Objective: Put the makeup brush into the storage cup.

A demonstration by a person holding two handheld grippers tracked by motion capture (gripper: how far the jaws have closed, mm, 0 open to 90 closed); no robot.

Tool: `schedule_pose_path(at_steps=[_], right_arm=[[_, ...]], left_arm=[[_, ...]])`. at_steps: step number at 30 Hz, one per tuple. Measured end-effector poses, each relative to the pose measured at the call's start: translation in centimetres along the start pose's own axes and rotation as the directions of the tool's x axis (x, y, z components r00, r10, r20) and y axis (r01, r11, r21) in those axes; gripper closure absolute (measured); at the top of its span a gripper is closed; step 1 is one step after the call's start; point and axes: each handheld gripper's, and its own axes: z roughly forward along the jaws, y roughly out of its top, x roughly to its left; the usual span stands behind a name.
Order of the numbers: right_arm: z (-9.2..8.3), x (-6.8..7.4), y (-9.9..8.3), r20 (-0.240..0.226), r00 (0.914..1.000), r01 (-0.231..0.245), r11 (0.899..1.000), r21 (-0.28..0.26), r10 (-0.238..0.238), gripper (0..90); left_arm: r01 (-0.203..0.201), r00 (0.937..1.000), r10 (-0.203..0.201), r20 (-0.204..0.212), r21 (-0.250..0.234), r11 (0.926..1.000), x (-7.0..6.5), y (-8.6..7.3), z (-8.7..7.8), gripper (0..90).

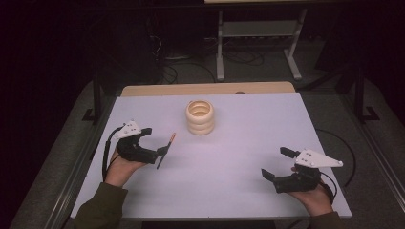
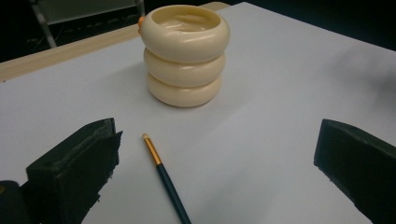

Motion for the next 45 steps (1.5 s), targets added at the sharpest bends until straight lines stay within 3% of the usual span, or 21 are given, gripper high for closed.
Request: schedule_pose_path(at_steps=[16,31,45], right_arm=[[0.0,0.0,0.0,-0.001,1.0000,-0.001,1.000,-0.001,0.001,0.0],[0.1,0.0,0.0,-0.003,1.0000,-0.002,1.000,-0.001,0.002,0.0],[0.1,-0.2,0.0,-0.002,1.0000,-0.007,1.000,0.000,0.007,0.0]], left_arm=[[-0.008,1.0000,0.008,-0.006,0.020,0.9998,0.6,1.4,1.0,0.0],[-0.014,0.9997,0.015,-0.017,0.077,0.9970,0.9,2.2,2.6,0.0],[-0.019,0.9990,0.024,-0.036,0.143,0.9895,1.6,2.5,3.7,0.0]])
